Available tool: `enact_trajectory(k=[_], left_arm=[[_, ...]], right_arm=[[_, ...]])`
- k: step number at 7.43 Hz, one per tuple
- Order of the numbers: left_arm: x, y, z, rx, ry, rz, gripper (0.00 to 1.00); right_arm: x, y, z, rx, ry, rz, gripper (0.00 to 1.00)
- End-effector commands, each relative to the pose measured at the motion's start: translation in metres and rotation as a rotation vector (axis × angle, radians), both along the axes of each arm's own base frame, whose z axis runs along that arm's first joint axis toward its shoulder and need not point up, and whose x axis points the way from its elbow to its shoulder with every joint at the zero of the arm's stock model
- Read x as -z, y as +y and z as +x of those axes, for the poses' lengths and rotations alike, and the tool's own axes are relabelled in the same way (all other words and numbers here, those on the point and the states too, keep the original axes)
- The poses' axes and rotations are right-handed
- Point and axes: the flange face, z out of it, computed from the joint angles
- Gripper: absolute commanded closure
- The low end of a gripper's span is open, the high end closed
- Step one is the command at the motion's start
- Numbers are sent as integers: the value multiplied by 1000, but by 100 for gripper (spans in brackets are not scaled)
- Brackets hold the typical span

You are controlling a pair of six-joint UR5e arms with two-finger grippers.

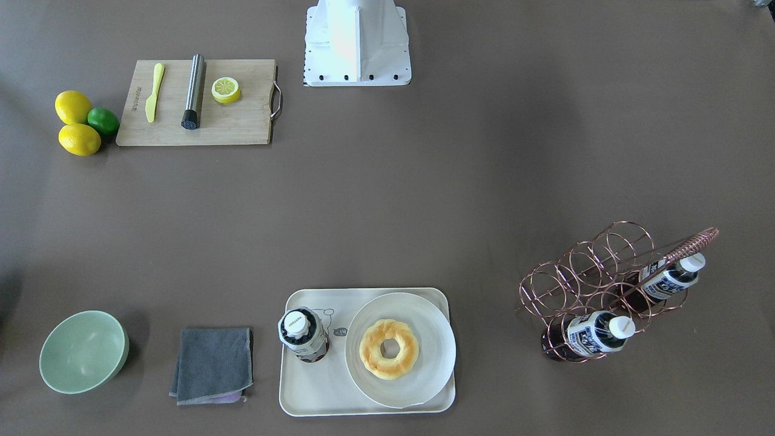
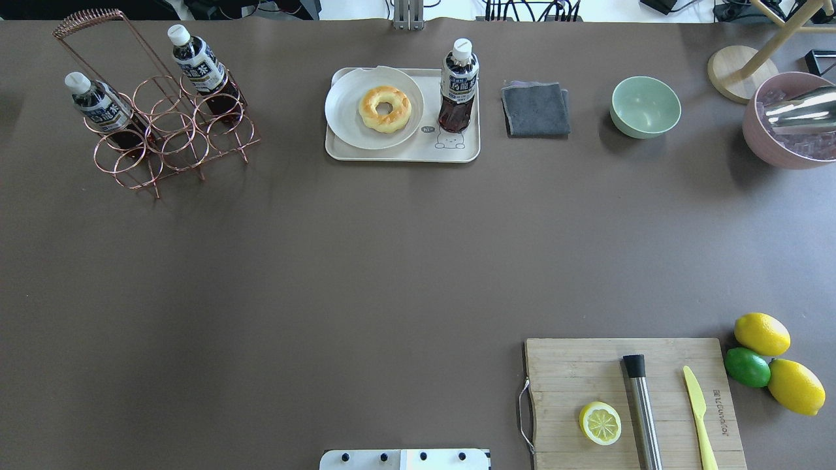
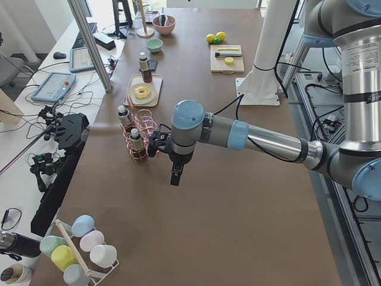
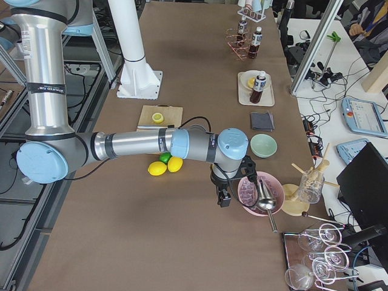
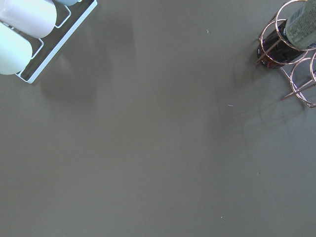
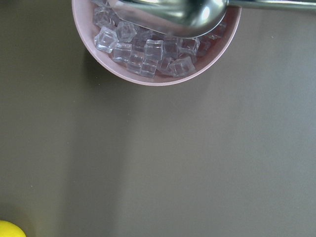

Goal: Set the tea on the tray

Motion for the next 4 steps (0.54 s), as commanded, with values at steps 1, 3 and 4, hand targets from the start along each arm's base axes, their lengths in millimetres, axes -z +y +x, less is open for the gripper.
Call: enact_trajectory(k=[1, 3, 4], left_arm=[[6, 1, 0, 2, -6, 10, 3], [9, -1, -2, 1, -12, 43, 3], [5, 2, -6, 10, -15, 79, 3]], right_arm=[[2, 0, 0, 1, 2, 5, 0], [3, -1, 0, 1, 2, 8, 0], [3, -1, 0, 1, 5, 8, 0]])
